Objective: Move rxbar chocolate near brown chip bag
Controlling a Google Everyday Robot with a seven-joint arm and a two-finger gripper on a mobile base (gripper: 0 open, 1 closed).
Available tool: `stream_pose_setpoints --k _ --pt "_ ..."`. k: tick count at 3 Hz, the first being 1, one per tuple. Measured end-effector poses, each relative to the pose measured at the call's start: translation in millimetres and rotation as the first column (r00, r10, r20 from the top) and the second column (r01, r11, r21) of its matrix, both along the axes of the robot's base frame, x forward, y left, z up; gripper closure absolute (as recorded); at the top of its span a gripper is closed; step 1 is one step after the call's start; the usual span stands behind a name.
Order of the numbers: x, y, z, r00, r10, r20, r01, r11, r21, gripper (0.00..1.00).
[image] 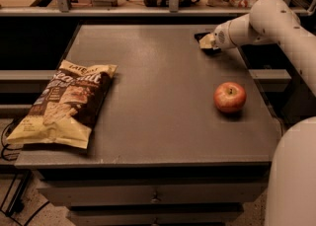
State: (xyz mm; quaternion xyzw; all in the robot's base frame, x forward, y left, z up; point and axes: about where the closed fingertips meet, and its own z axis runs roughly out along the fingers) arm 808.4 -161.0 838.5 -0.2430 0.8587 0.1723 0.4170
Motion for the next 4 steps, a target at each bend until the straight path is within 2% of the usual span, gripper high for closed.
stream_pose_setpoints --k 3,4 --pt "-0.1 0.1 0.3 1.0000 0.000 0.001 0.000 1.000 0.000 1.00" --pt "0.0 0.2 0.1 1.0000 0.000 0.000 0.000 1.000 0.000 0.81"
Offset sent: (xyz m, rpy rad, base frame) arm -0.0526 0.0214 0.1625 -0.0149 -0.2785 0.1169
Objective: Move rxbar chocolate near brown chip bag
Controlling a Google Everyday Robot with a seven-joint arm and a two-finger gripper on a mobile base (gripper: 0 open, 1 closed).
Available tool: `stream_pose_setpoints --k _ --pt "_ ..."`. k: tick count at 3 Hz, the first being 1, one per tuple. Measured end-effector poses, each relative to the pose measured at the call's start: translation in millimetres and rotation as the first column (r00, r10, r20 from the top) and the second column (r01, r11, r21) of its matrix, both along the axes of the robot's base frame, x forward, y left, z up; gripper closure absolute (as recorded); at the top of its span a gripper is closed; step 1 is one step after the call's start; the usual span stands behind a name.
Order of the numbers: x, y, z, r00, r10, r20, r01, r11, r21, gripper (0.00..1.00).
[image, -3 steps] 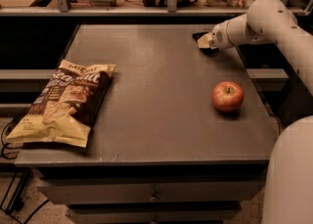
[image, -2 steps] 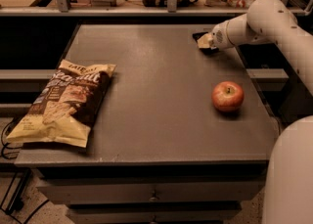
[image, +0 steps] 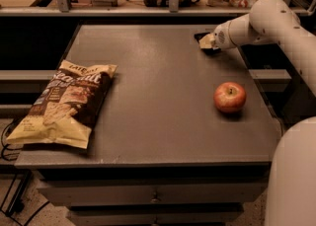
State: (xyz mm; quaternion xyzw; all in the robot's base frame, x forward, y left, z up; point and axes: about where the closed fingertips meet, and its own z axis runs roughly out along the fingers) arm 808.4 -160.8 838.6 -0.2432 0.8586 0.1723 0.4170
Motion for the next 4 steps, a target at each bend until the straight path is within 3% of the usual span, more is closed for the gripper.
stream_pose_setpoints --k 3,4 --pt "0.0 0.0 0.9 1.0000 0.000 0.000 0.000 1.000 0.000 0.13" --pt "0.0 0.0 1.0 1.0000 0.000 0.000 0.000 1.000 0.000 0.00"
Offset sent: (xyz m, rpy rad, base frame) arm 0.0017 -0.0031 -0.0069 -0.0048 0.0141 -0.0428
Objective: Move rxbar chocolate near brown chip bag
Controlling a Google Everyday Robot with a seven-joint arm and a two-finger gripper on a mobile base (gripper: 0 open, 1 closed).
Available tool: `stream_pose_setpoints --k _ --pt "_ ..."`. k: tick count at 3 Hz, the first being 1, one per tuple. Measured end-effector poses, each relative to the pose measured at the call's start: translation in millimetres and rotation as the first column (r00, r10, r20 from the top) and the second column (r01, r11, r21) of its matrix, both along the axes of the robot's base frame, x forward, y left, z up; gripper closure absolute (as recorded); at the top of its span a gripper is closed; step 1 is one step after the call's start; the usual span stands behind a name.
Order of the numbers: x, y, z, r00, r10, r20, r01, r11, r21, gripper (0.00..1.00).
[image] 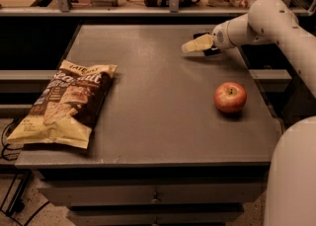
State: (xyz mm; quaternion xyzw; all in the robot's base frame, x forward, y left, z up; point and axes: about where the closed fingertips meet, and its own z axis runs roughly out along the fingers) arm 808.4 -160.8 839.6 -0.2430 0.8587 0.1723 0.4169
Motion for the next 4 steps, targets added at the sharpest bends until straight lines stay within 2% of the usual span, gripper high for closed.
stream_pose_setpoints --k 1,2,4 --pt "1.3 -2.2 -9.6 0.9995 -0.024 -0.020 0.024 1.000 0.005 0.00" --pt "1.3 -2.2 -9.6 0.9995 -0.024 -0.020 0.024 1.000 0.005 0.19" --pt "1.3 -2.2 -4.3 0.9995 -0.024 -0.020 0.024 1.000 0.005 0.65"
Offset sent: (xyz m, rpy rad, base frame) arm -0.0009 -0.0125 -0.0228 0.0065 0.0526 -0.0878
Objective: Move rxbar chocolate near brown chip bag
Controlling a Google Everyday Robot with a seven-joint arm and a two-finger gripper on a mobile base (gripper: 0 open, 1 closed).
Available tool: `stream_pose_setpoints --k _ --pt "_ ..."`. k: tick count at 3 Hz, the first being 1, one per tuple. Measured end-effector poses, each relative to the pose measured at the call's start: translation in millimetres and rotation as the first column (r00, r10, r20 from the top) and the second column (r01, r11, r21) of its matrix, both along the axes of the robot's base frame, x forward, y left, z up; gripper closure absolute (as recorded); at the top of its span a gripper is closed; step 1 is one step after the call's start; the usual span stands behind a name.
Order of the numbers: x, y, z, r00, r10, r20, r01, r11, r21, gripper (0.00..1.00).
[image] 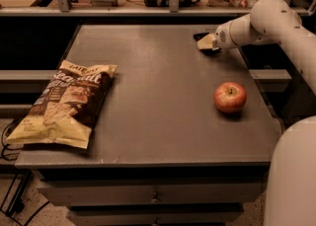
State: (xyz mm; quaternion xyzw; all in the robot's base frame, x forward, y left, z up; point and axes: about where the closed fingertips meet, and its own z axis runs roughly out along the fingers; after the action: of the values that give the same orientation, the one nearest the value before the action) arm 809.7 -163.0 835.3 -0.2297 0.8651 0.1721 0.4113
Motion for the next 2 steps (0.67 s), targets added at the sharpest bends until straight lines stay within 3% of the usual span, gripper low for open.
stream_pose_setpoints --k 1,2 --pt "0.0 0.0 3.5 1.0000 0.000 0.000 0.000 1.000 0.000 0.87" --pt "0.0 0.0 4.0 1.0000 0.000 0.000 0.000 1.000 0.000 1.00"
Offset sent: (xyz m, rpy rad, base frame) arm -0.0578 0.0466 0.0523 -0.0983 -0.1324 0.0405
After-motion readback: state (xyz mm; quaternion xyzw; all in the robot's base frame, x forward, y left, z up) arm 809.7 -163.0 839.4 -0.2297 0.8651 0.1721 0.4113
